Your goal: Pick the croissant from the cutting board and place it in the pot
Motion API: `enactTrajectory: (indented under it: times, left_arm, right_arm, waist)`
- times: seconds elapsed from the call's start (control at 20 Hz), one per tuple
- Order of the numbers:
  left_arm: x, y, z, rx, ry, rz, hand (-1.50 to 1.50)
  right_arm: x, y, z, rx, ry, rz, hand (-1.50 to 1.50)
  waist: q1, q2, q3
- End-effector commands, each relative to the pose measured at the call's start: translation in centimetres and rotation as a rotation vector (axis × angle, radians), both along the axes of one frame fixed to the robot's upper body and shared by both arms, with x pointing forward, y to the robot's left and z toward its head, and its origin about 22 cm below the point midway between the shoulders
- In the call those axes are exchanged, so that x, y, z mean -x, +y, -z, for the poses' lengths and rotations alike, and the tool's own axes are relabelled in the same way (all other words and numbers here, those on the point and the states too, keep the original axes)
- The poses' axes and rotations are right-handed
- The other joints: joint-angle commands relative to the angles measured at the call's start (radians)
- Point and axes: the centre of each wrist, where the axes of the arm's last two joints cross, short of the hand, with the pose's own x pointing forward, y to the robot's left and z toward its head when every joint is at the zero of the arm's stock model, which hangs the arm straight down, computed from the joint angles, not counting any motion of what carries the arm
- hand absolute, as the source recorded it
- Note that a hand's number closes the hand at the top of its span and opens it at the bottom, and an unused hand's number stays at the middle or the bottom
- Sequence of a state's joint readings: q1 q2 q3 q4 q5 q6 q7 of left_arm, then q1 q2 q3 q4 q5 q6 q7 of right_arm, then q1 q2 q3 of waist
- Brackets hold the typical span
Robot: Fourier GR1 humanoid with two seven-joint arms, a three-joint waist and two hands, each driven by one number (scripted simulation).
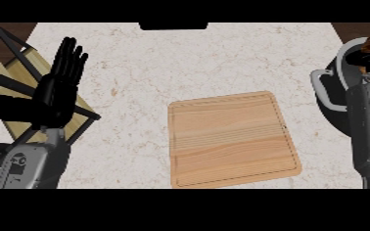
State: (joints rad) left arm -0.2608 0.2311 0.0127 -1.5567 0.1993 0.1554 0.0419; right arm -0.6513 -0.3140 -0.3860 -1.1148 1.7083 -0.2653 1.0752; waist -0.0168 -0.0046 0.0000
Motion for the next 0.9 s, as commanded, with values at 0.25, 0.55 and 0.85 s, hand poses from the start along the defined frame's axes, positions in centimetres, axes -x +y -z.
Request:
enactTrajectory:
  times: [0.25, 0.55, 0.85]
  left_arm:
    - [-0.5, 0.2, 0.1, -0.025, -0.017, -0.044, 0.00]
    - [0.0, -0.5, 0.0, -0.022, -0.008, -0.037, 0.00]
    - [0.8, 1.8, 0.6, -0.017, -0.005, -0.035, 0.00]
  right_arm:
    - [4.0, -5.1, 2.7, -0.055, -0.053, 0.091, 1.50]
    - [6.6, -8.5, 7.3, -0.288, -0.069, 0.077, 1.50]
    - [5.7, -9.0, 9.3, -0.439, -0.127, -0.002, -1.50]
  waist:
    - [0.015, 0.004, 0.000]
    - [0.009, 0.003, 0.001]
    - [0.030, 0.008, 0.001]
